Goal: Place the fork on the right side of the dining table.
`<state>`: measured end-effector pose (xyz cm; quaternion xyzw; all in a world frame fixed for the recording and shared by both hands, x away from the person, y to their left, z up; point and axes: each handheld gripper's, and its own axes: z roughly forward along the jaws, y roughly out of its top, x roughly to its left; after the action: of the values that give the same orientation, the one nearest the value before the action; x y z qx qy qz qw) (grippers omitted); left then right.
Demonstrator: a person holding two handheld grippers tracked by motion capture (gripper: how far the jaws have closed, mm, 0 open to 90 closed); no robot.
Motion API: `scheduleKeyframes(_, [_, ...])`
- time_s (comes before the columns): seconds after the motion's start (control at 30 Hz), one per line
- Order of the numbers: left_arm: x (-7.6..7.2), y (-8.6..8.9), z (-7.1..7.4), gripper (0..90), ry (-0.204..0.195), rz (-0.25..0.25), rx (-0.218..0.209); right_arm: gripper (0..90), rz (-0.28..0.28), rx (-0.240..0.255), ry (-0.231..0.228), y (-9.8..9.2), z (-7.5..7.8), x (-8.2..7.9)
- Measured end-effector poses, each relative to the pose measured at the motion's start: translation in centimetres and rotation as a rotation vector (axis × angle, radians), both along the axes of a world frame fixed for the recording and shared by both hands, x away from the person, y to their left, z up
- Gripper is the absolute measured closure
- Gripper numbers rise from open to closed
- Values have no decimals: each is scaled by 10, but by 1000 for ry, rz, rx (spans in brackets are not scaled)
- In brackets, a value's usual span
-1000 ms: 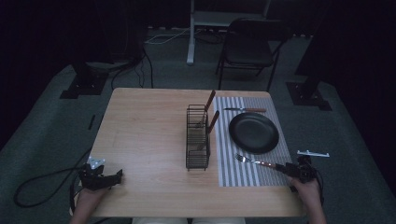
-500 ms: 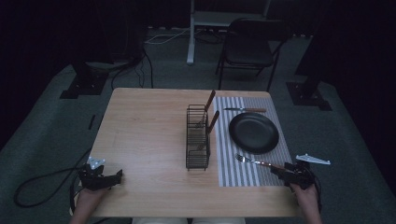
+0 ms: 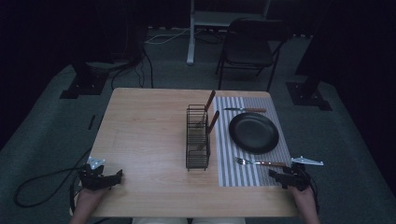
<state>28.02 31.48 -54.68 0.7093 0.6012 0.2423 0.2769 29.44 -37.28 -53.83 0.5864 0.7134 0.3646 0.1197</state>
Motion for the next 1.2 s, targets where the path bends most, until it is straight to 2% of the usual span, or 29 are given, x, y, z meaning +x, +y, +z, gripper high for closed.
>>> scheduleKeyframes(0.17, [0,0,0,1,0,0,0,187,2,-10,0,2,1,7])
scheduleKeyframes(0.3, [0,0,0,1,-2,0,0,184,10,-39,-13,8,0,10])
scheduleKeyframes(0.4, [0,0,0,1,-2,0,0,184,14,-33,-17,9,-1,12])
scheduleKeyframes(0.63, [0,0,0,1,0,0,0,177,-39,-12,-62,16,1,-1])
scheduleKeyframes(0.67, [0,0,0,1,0,0,0,177,-56,-24,-84,19,1,-7])
scheduleKeyframes(0.8, [0,0,0,1,0,0,0,177,-68,-21,-95,23,-1,-13])
scheduleKeyframes(0.93, [0,0,0,1,0,0,0,144,-99,-72,-121,32,-4,-18])
scheduleKeyframes(1.0, [0,0,0,1,0,0,0,136,-107,-70,-133,34,-5,-20])
scheduleKeyframes(1.2, [0,0,0,1,0,0,0,124,-154,-145,-115,46,-10,-27])
